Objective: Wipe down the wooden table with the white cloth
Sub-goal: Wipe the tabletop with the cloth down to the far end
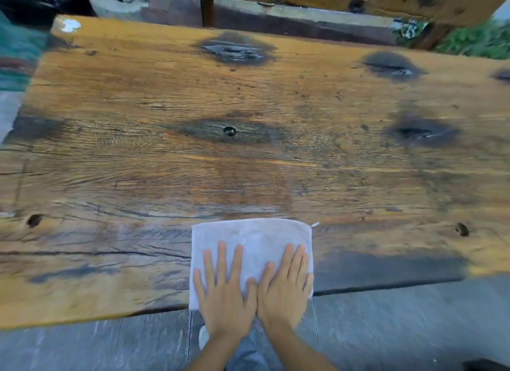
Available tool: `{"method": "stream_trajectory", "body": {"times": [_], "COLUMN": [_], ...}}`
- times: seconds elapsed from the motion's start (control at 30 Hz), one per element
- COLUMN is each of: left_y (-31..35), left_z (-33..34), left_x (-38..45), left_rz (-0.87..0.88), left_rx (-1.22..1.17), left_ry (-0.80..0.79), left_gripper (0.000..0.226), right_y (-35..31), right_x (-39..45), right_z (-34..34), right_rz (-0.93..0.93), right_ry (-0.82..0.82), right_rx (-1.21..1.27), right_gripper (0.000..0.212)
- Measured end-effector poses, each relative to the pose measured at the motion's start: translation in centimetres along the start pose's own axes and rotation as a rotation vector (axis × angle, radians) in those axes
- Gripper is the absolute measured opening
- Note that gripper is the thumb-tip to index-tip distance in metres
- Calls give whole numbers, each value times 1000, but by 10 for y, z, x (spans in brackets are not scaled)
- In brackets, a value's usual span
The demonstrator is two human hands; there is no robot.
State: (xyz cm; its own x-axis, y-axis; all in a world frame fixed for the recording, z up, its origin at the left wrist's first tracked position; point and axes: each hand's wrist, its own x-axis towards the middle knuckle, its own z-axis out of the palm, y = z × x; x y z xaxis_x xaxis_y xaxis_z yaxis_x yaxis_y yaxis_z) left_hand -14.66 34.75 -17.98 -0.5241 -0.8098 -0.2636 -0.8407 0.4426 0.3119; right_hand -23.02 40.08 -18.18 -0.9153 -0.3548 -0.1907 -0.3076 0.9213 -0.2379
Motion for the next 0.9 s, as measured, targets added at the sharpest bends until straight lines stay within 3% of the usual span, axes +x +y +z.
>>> {"method": "stream_trajectory", "body": {"times": [0.27,0.53,0.9], "left_y": [18,34,95], "left_z": [-8,-2,-14], "left_x": [27,95,269], "left_rz": [-173,-60,-10], "left_rx": [-117,-32,-33], "left_ry": [72,115,221], "left_gripper": [76,75,72], "right_y": [-33,-51,-114], "right_x": [21,79,254], "right_z": [-2,5,2], "right_rz": [142,197,160], "right_ry": [61,107,180], "right_rx": [23,34,38], "right_gripper": [80,78,85]}}
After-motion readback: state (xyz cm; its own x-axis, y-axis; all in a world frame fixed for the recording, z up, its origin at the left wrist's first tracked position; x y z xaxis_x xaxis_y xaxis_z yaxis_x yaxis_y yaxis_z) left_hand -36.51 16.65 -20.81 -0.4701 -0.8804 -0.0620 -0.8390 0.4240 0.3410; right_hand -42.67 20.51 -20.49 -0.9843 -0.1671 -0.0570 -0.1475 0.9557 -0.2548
